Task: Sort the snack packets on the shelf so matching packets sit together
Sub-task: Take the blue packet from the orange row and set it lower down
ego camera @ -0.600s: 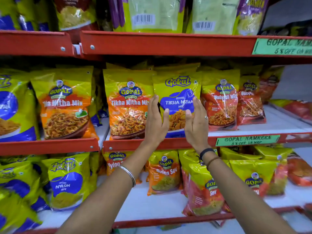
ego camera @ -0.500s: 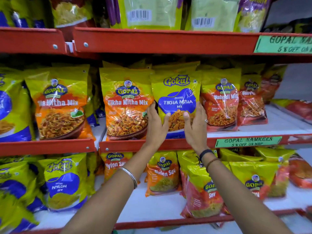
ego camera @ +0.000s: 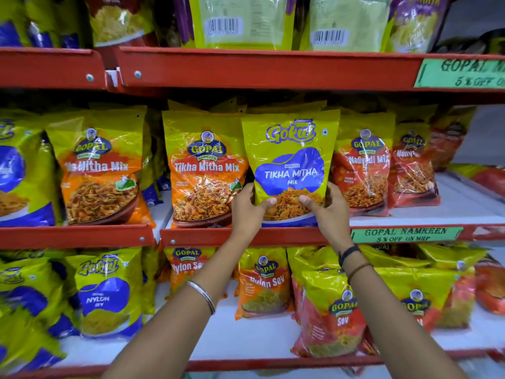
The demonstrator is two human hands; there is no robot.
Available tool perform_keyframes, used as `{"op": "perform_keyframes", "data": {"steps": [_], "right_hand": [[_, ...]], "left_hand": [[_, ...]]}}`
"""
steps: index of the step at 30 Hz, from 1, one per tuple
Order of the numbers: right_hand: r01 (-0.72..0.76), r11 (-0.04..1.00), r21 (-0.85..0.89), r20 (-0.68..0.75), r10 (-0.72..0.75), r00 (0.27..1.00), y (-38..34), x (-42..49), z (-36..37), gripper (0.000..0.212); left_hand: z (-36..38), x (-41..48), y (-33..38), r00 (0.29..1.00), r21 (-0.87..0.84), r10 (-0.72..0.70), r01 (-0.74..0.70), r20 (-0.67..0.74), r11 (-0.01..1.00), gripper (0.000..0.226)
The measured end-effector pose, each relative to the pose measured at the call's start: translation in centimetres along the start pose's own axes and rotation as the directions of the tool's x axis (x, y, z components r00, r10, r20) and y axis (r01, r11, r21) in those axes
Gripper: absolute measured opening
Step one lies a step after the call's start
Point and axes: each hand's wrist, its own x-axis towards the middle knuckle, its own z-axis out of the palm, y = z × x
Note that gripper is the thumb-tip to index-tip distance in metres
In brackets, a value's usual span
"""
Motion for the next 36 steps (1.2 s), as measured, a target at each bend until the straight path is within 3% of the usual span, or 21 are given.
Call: {"op": "perform_keyframes", "data": {"steps": [7, 11, 14, 18, 22, 27, 36], "right_hand": [[0.113, 0.98, 0.162, -0.13, -0.092, 0.987, -4.7, -4.9, 0.0, 0.061], [0.128, 0.969, 0.209, -0.116, -0.106, 0.988, -6.4, -8.3, 1.1, 0.061], [0.085, 0.976, 0.201, -0.04, -0.078, 0.996, -5.2, -11.5, 2.9, 0.057], [-0.078, 0.983, 0.167, 0.044, 0.071, 0.997, -1.9, -15.7, 5.4, 0.069], [-0.185, 0.978, 0.101, 0.117, 0.173, 0.978, 1.1, -19.2, 7.8, 0.057], [-0.301, 0.953, 0.026, 0.212, 0.289, 0.934, 5.0, -22.6, 10.9, 0.052], [-0.463, 0.882, -0.086, 0.251, 0.469, 0.846, 10.0, -23.4, 17.8, 0.044]], "left_hand": [[-3.1, -4.8, 2.9, 0.986, -0.214, 0.14, -0.158, -0.094, 0.964, 0.041], [-6.0, -8.2, 3.1, 0.986, -0.266, 0.129, -0.153, -0.105, 0.952, 0.043], [-8.4, -11.1, 1.1, 0.993, -0.252, 0.083, -0.102, -0.088, 0.962, 0.043], [-11.1, -14.3, -2.9, 0.998, -0.194, -0.03, 0.018, -0.057, 0.981, 0.042], [-13.3, -17.1, -7.1, 0.987, -0.167, -0.16, 0.154, -0.025, 0.974, 0.046], [-15.4, -19.2, -13.2, 0.955, -0.071, -0.297, 0.294, -0.021, 0.953, 0.048], [-16.2, -17.6, -21.3, 0.907, 0.091, -0.419, 0.422, -0.045, 0.902, 0.049]]}}
